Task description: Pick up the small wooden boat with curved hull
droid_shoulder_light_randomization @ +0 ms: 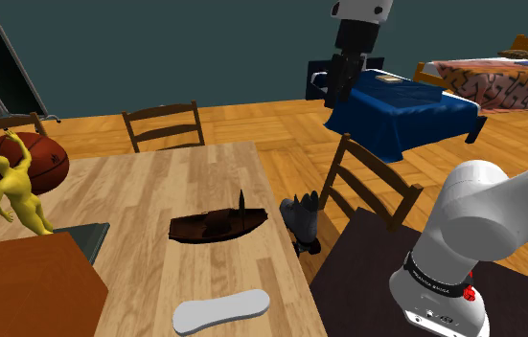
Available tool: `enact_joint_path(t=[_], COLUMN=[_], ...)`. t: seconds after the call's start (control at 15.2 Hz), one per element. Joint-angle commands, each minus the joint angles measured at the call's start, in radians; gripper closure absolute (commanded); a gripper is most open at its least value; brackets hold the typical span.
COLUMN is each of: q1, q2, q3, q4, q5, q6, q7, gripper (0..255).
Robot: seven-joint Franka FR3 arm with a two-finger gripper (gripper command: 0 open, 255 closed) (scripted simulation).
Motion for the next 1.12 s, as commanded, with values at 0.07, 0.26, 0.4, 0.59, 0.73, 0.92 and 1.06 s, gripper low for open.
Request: enact_joint_path(t=[0.07, 0.26, 0.4, 0.59, 0.73, 0.92, 1.06], q1=[0.008, 0.032, 0.048, 0.073, 0.088, 0.112, 0.127], q2=[0.019, 0.084, 0.132, 0.212, 0.270, 0.362, 0.427], q3=[0.002, 0.009, 0.014, 0.022, 0.027, 0.036, 0.042], q4=[-0.013, -0.045, -0.059, -0.071, -0.073, -0.065, -0.054], q5=[0.001, 0.003, 0.005, 0.009, 0.012, 0.017, 0.020], q6=[0.034, 0.134, 0.200, 0.296, 0.358, 0.447, 0.502], q7=[-0.014, -0.058, -0.086, -0.128, -0.156, -0.197, -0.224], gripper=[0, 0, 0, 0, 0, 0, 0])
